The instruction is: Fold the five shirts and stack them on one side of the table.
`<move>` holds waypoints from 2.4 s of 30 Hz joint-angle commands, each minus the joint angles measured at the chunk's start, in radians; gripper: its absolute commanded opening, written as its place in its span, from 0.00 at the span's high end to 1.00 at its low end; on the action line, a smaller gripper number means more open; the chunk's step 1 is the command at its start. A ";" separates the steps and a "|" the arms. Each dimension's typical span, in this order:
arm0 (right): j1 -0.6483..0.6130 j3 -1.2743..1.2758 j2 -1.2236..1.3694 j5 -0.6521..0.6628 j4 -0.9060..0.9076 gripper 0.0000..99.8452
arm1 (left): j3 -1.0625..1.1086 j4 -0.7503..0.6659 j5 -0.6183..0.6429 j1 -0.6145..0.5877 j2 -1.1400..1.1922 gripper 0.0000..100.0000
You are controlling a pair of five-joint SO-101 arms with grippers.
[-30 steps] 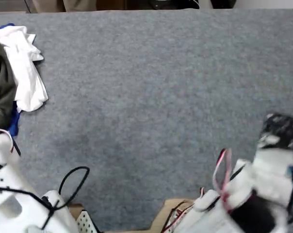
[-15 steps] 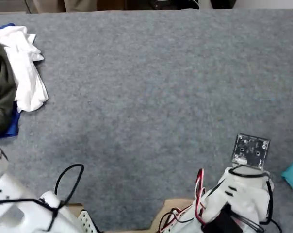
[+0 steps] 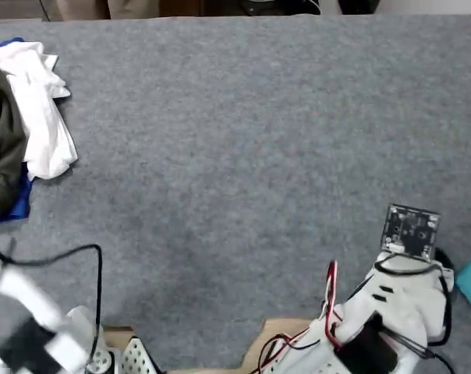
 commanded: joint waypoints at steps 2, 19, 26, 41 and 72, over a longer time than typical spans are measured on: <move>0.016 0.018 -0.088 0.084 -0.043 0.82 | -0.264 -0.068 -0.005 0.011 0.292 0.81; 0.015 0.053 -0.088 0.164 -0.060 0.82 | -1.181 0.046 0.011 0.127 1.161 0.77; 0.015 0.085 -0.090 0.163 -0.061 0.82 | -1.381 0.163 0.049 0.132 1.274 0.99; 0.015 0.133 -0.090 0.160 -0.160 0.82 | -1.786 0.655 0.061 0.371 1.202 0.98; -0.495 -0.036 0.222 -0.411 -0.296 0.95 | -0.872 0.658 0.370 0.852 0.549 0.98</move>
